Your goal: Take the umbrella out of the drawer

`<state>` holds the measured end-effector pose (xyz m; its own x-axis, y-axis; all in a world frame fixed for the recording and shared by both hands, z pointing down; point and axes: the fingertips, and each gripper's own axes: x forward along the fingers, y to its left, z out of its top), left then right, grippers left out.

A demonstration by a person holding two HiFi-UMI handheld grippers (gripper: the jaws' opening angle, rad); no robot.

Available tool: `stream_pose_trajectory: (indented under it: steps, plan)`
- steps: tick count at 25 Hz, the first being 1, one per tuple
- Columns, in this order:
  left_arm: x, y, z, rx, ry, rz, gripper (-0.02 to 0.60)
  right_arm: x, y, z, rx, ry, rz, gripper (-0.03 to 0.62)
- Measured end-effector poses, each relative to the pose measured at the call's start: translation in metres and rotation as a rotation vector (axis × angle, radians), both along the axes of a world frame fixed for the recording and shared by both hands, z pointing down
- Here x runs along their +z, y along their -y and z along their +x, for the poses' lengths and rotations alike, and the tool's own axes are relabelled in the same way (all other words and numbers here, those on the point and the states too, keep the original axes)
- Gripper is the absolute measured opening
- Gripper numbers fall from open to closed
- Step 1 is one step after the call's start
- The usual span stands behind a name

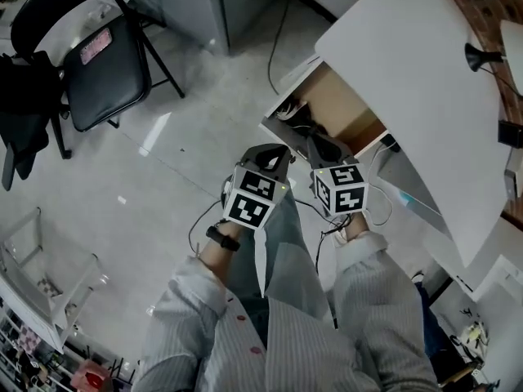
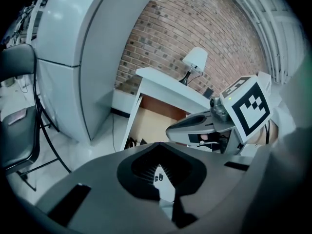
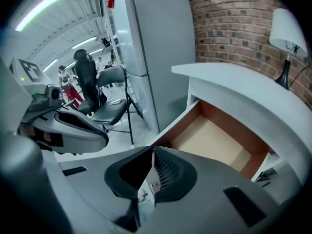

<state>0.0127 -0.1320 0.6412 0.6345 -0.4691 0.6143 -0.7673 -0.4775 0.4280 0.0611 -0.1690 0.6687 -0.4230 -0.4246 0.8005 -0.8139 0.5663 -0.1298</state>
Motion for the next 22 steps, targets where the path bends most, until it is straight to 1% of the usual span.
stream_pose_trajectory:
  steps: [3, 6, 8, 15, 16, 17, 22]
  plan:
    - [0.024, 0.003, -0.003, -0.011, 0.006, -0.031, 0.009, 0.033, -0.001, 0.004, -0.038, -0.032, -0.069, 0.038]
    - [0.047, 0.005, -0.005, -0.026, 0.019, -0.062, 0.009, 0.063, 0.0, 0.008, -0.085, -0.079, -0.102, 0.038]
    - [0.062, 0.004, -0.002, -0.021, 0.029, -0.078, 0.009, 0.082, -0.001, 0.012, -0.109, -0.105, -0.129, 0.038]
    - [0.088, 0.009, 0.005, -0.004, 0.033, -0.09, 0.009, 0.122, 0.007, 0.026, -0.149, -0.165, -0.158, 0.046]
    - [0.09, 0.009, 0.006, 0.002, 0.036, -0.091, 0.009, 0.127, 0.007, 0.028, -0.156, -0.169, -0.168, 0.076]
    - [0.093, 0.009, 0.008, 0.009, 0.039, -0.092, 0.009, 0.132, 0.007, 0.029, -0.163, -0.173, -0.179, 0.128]
    - [0.102, 0.012, 0.017, 0.039, 0.045, -0.088, 0.009, 0.155, 0.007, 0.04, -0.203, -0.199, -0.22, 0.175]
